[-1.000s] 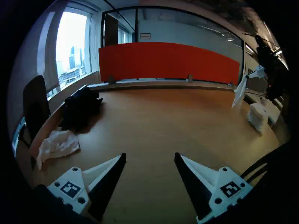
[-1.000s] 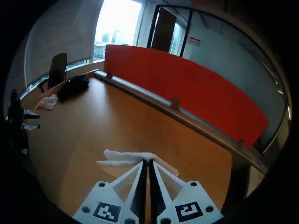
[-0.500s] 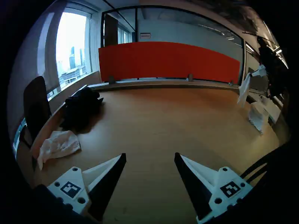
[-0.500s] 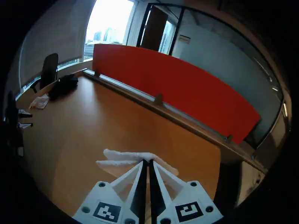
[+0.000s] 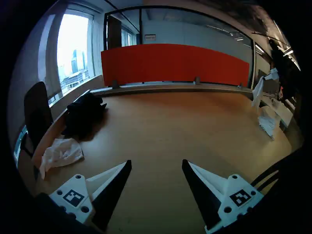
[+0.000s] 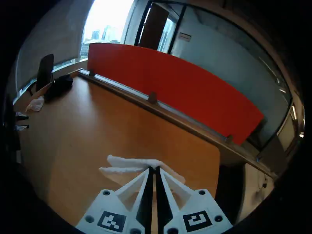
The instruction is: Fold towel
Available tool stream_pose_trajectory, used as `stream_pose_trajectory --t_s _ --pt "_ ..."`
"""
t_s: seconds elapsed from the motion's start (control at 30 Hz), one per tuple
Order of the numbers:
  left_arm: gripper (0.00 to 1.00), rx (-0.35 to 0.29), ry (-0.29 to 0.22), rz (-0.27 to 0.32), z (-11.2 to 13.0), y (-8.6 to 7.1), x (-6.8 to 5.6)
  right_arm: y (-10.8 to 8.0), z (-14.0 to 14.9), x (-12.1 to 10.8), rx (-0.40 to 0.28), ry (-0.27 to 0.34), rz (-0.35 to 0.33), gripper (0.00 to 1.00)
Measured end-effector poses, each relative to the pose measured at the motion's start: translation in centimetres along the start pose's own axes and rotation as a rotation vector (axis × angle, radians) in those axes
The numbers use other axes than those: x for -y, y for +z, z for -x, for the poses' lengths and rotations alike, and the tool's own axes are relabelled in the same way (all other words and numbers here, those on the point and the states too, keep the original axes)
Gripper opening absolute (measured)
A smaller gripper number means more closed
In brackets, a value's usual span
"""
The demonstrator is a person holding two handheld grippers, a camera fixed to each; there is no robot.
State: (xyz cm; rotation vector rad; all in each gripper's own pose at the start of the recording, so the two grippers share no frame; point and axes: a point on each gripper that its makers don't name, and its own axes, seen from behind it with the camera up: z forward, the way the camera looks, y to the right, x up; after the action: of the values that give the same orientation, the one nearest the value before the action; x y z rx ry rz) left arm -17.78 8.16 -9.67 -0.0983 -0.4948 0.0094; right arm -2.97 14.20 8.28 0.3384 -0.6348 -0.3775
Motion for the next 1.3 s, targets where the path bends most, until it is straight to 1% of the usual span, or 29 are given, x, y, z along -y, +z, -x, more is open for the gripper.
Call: stream_pose_trajectory --t_s 0.47,0.67,0.87,1.07,1.3 --pt "0.96 0.001 0.016 0.012 -0.3 0.2 -0.8 -1.1 1.8 -3.0 0.019 0.031 0.05 0.04" --pt "0.96 0.002 0.02 0.016 -0.4 0.3 -1.1 -1.7 2.4 -3.5 0.023 0.039 0.057 0.04" --pt "0.96 0.001 0.023 0.02 -0.6 0.4 -1.3 -2.7 3.6 -3.9 0.039 0.042 0.067 0.04" --pt "0.96 0.0 0.025 0.022 -0.7 0.3 -1.3 -4.1 5.8 -4.6 0.063 0.061 0.085 0.04" --pt "0.96 0.003 0.029 0.026 -0.6 0.3 -1.4 -6.1 9.8 -4.9 0.109 0.09 0.109 0.04"
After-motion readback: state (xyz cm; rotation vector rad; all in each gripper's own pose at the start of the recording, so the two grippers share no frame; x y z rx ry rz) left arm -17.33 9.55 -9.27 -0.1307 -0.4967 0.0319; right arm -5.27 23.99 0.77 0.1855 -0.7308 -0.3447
